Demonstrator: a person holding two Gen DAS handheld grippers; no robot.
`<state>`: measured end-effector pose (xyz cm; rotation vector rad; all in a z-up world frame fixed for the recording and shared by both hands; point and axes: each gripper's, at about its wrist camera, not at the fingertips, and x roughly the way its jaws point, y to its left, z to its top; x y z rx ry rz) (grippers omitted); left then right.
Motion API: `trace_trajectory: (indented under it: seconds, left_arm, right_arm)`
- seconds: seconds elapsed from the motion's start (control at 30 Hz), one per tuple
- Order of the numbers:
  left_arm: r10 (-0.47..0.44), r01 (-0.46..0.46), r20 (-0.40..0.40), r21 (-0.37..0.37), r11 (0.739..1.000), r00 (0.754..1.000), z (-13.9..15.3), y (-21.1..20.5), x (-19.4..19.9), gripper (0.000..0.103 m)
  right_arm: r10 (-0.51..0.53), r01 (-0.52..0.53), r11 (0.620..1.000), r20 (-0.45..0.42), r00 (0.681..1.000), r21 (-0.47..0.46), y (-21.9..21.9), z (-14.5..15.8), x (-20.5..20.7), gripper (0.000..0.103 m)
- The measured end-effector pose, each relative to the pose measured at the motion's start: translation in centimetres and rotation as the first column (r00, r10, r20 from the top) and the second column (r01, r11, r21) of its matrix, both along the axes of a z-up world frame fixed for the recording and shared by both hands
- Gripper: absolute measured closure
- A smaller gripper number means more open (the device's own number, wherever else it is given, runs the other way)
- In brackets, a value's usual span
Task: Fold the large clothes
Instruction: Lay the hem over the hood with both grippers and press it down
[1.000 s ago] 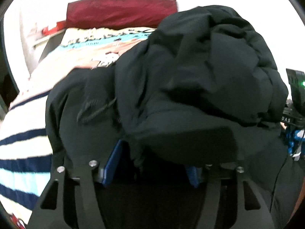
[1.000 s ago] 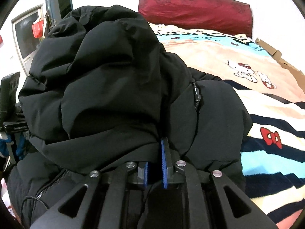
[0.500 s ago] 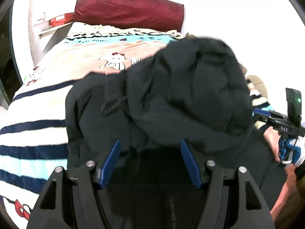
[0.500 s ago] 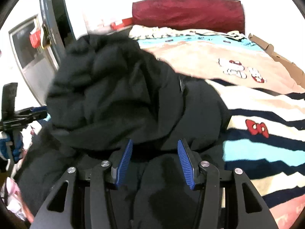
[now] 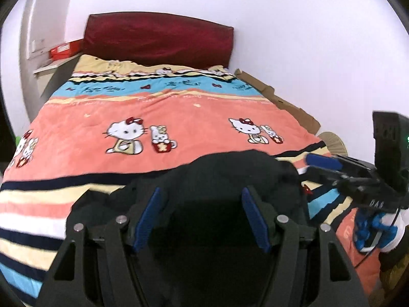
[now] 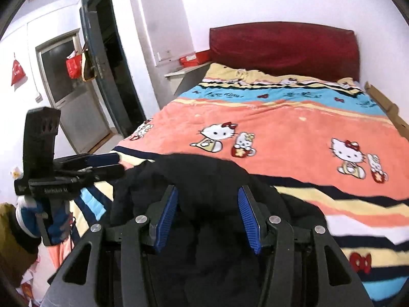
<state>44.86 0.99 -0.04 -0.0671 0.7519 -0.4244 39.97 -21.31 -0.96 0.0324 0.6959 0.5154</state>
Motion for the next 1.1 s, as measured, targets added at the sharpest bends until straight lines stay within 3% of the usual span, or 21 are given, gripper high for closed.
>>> trace_trajectory:
  seconds: [0.1,0.2,0.37,0.57,0.77,0.93,1.1]
  left_arm:
    - [-0.007,0.008,-0.014,0.081,0.997,1.000,-1.5,-2.2,1.2,0.039]
    - [-0.033,0.041,-0.071,0.116,0.992,0.997,-4.7,-3.3,0.8,0.039]
    - [-0.075,0.091,-0.122,0.132,0.987,0.990,-9.6,-3.4,-3.0,0.039]
    - [-0.093,0.106,-0.084,0.167,0.980,0.992,-11.8,-3.3,-7.8,0.036]
    - [-0.041,0.060,-0.110,0.180,0.982,0.993,-14.5,-3.7,-4.7,0.033]
    - [-0.001,0.024,-0.112,0.197,0.980,0.994,-15.4,-4.1,-2.8,0.033]
    - [0.025,-0.002,-0.102,0.222,0.975,0.994,-13.3,-4.2,-4.4,0.034]
  right_arm:
    - [0.018,-0.019,0.999,-0.033,0.999,-0.026,1.6,-1.2,1.5,0.054]
    - [0.041,-0.049,0.995,-0.086,0.995,-0.084,2.4,-3.6,1.4,0.055]
    - [0.104,-0.136,0.978,-0.193,0.976,-0.159,2.2,-9.0,-2.1,0.056]
    - [0.131,-0.167,0.970,-0.197,0.972,-0.175,0.8,-11.2,-7.3,0.056]
    - [0.048,-0.100,0.973,-0.242,0.969,-0.207,1.4,-14.3,-4.0,0.056]
    - [0.015,-0.072,0.973,-0.251,0.968,-0.220,1.9,-16.2,-1.9,0.056]
    - [0.004,-0.064,0.971,-0.253,0.968,-0.231,1.8,-14.4,-3.2,0.057]
